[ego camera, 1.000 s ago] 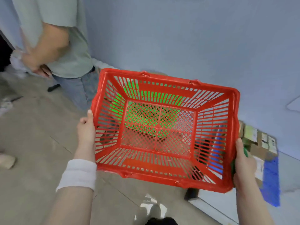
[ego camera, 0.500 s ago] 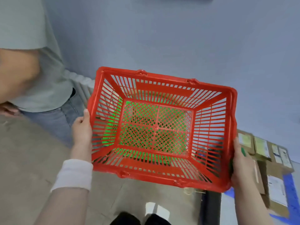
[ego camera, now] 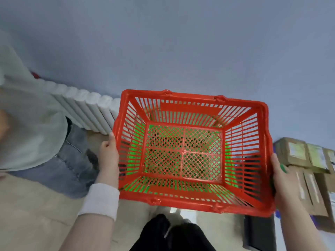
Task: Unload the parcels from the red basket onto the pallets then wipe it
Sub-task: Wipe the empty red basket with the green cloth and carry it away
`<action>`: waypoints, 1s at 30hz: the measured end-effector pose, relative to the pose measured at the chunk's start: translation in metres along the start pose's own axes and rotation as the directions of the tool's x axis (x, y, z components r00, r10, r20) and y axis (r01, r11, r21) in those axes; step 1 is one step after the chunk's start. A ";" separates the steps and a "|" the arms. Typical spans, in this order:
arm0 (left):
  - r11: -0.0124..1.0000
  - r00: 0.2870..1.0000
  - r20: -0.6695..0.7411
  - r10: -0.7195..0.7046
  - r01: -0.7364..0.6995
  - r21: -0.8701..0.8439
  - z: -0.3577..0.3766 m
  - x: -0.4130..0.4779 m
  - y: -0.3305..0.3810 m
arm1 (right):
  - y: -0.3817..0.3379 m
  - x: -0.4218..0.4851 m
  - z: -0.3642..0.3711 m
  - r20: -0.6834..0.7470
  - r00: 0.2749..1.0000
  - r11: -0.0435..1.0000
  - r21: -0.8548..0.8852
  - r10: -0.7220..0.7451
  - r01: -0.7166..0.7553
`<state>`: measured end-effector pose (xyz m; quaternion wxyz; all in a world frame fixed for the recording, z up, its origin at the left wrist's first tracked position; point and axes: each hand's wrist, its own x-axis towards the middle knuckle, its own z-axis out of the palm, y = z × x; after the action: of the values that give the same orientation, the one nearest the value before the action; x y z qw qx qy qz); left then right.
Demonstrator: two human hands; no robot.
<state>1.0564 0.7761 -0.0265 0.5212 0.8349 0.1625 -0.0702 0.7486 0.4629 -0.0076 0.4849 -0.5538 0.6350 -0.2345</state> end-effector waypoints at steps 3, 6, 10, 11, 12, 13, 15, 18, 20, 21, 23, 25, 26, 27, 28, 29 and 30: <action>0.997 1.000 0.010 -0.014 0.013 0.082 0.017 0.012 -0.007 | 0.004 0.012 0.010 -0.039 0.999 0.996 -0.085 0.001 -0.004; 0.995 0.998 0.019 -0.064 0.062 0.082 0.032 0.018 -0.018 | 0.011 0.028 0.017 -0.022 1.000 0.985 -0.174 0.004 -0.008; 0.985 0.990 -0.019 -0.138 0.139 0.099 0.045 0.024 -0.030 | 0.010 0.044 0.028 -0.037 0.999 0.887 -0.461 -0.008 -0.010; 0.982 0.990 -0.024 -0.136 0.138 0.129 0.048 0.025 -0.032 | 0.009 0.047 0.031 -0.027 0.999 0.854 -0.520 -0.018 0.001; 0.978 0.992 -0.022 -0.128 0.130 0.163 0.050 0.027 -0.034 | 0.010 0.051 0.035 -0.010 1.000 0.824 -0.566 -0.025 0.015; 0.972 0.993 -0.019 -0.120 0.122 0.202 0.053 0.029 -0.035 | 0.011 0.054 0.040 0.006 1.000 0.802 -0.597 -0.023 0.022; 0.956 0.992 -0.018 -0.125 0.125 0.266 0.058 0.035 -0.040 | 0.016 0.061 0.046 0.026 1.000 0.778 -0.627 -0.013 0.027; 0.931 0.984 -0.028 -0.179 0.178 0.318 0.066 0.044 -0.049 | 0.026 0.068 0.056 0.042 0.999 0.738 -0.675 0.004 0.025; 0.917 0.979 -0.027 -0.204 0.200 0.344 0.071 0.048 -0.055 | 0.031 0.073 0.064 0.051 0.999 0.710 -0.704 0.016 0.024; 0.915 0.977 -0.018 -0.213 0.206 0.348 0.073 0.050 -0.059 | 0.034 0.077 0.067 0.061 0.998 0.699 -0.715 0.023 0.028; 0.906 0.971 -0.003 -0.238 0.223 0.360 0.077 0.051 -0.066 | 0.038 0.083 0.074 0.077 0.996 0.672 -0.740 0.040 0.030; 0.891 0.972 -0.001 -0.235 0.216 0.399 0.080 0.050 -0.072 | 0.043 0.088 0.081 0.071 0.996 0.649 -0.760 0.050 0.022; 0.879 0.971 -0.001 -0.240 0.217 0.425 0.081 0.049 -0.075 | 0.045 0.088 0.085 0.062 0.997 0.633 -0.774 0.049 0.017; 0.864 0.970 -0.006 -0.243 0.220 0.452 0.082 0.049 -0.077 | 0.048 0.088 0.087 0.054 0.997 0.610 -0.792 0.052 0.011; 0.847 0.967 -0.013 -0.255 0.230 0.480 0.083 0.047 -0.079 | 0.051 0.088 0.090 0.050 0.997 0.583 -0.812 0.065 0.002; 0.831 0.965 -0.016 -0.260 0.232 0.506 0.083 0.046 -0.083 | 0.055 0.087 0.091 0.047 0.996 0.559 -0.829 0.080 -0.006; 0.815 0.961 -0.013 -0.277 0.242 0.527 0.083 0.043 -0.084 | 0.058 0.085 0.092 0.040 0.995 0.543 -0.839 0.095 -0.018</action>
<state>1.0722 0.7443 -0.1471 0.2649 0.9122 0.2325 -0.2089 0.8081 0.4221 -0.1251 0.1949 -0.7061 0.6673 0.1351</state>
